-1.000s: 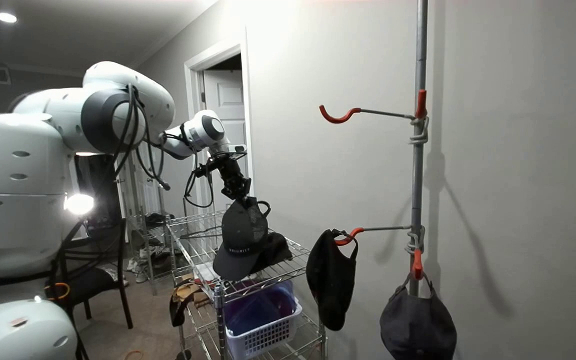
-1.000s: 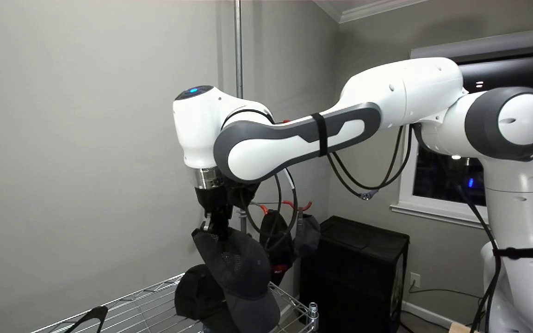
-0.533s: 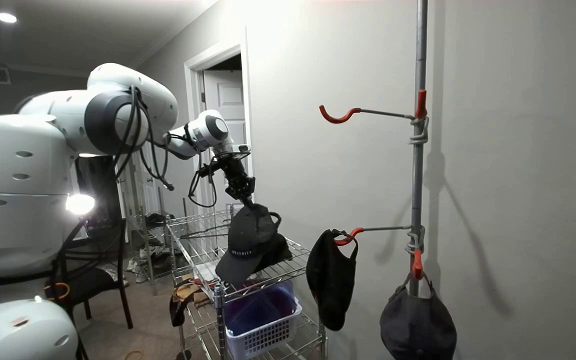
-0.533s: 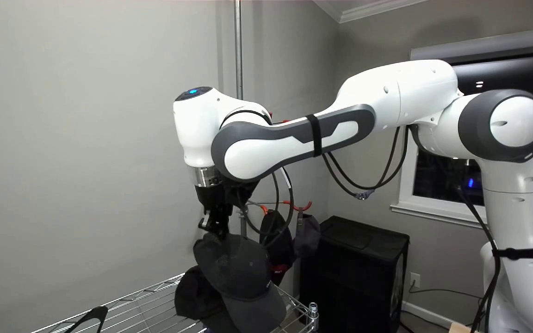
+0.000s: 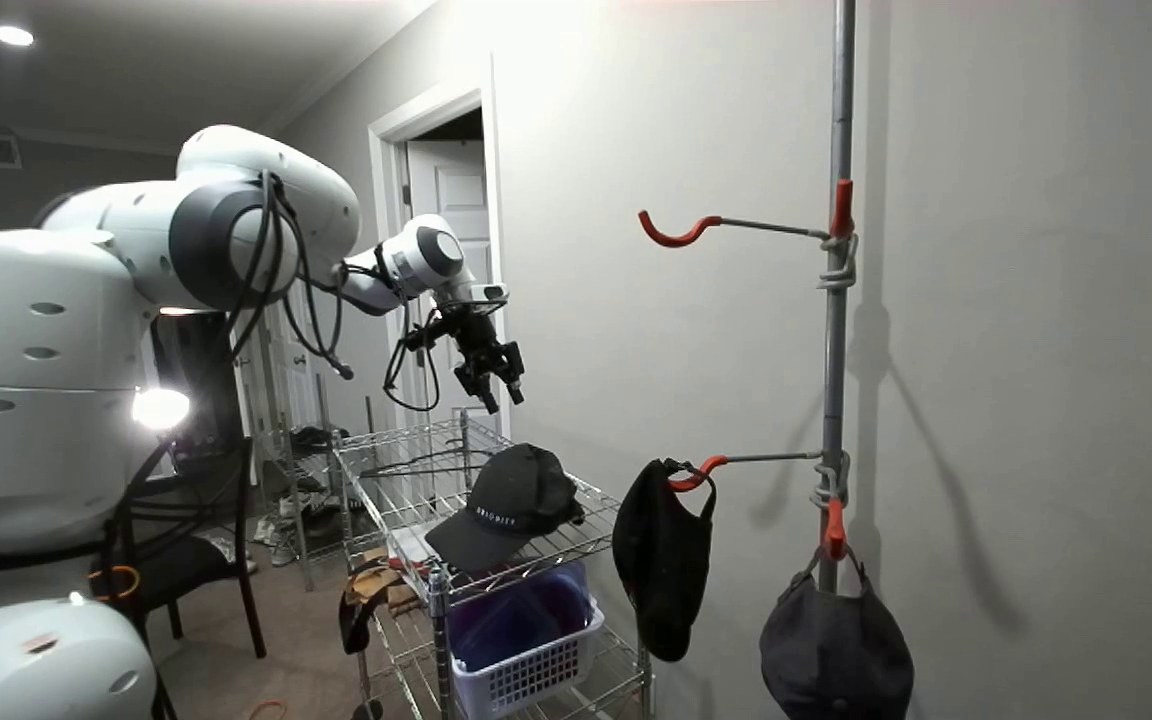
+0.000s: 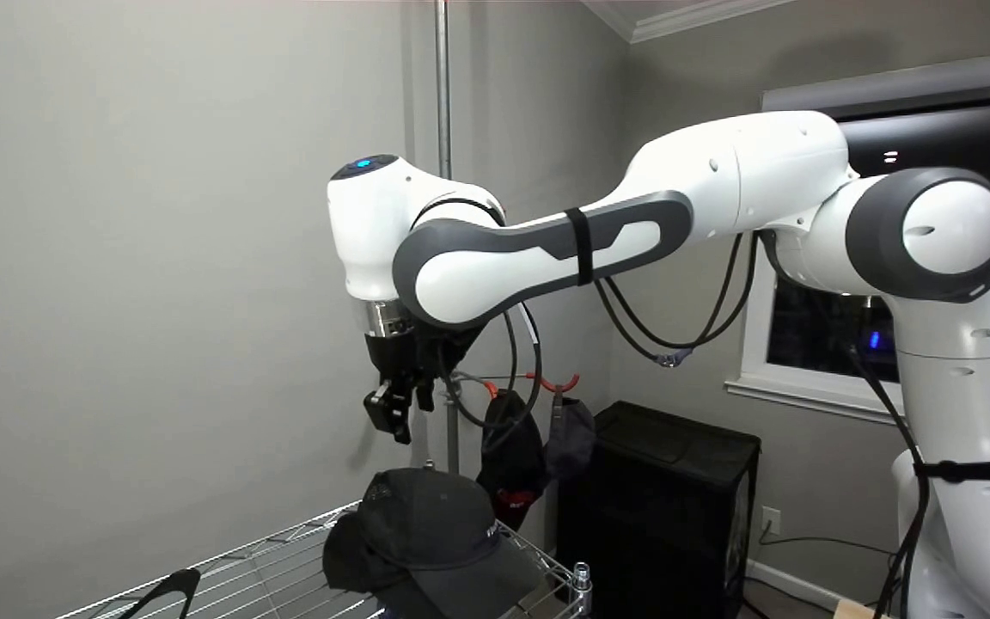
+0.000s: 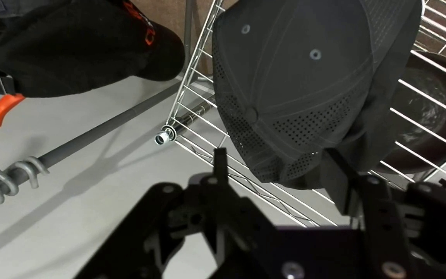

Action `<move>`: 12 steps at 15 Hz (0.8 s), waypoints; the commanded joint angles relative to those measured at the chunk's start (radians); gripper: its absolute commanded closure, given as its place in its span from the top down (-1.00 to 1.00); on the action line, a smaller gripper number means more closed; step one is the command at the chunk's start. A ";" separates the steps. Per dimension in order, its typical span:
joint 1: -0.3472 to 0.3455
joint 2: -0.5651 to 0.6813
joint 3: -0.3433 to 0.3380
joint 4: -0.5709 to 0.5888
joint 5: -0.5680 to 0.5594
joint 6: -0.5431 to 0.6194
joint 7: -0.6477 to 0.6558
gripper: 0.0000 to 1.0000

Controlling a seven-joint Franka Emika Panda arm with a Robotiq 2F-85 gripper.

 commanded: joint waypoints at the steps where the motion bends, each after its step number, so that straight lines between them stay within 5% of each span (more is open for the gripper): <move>1: -0.007 -0.045 -0.018 0.001 -0.007 0.009 -0.002 0.90; 9: -0.093 -0.232 -0.069 -0.212 -0.073 0.455 0.094 1.00; 12: -0.118 -0.333 -0.065 -0.344 -0.147 0.520 0.180 1.00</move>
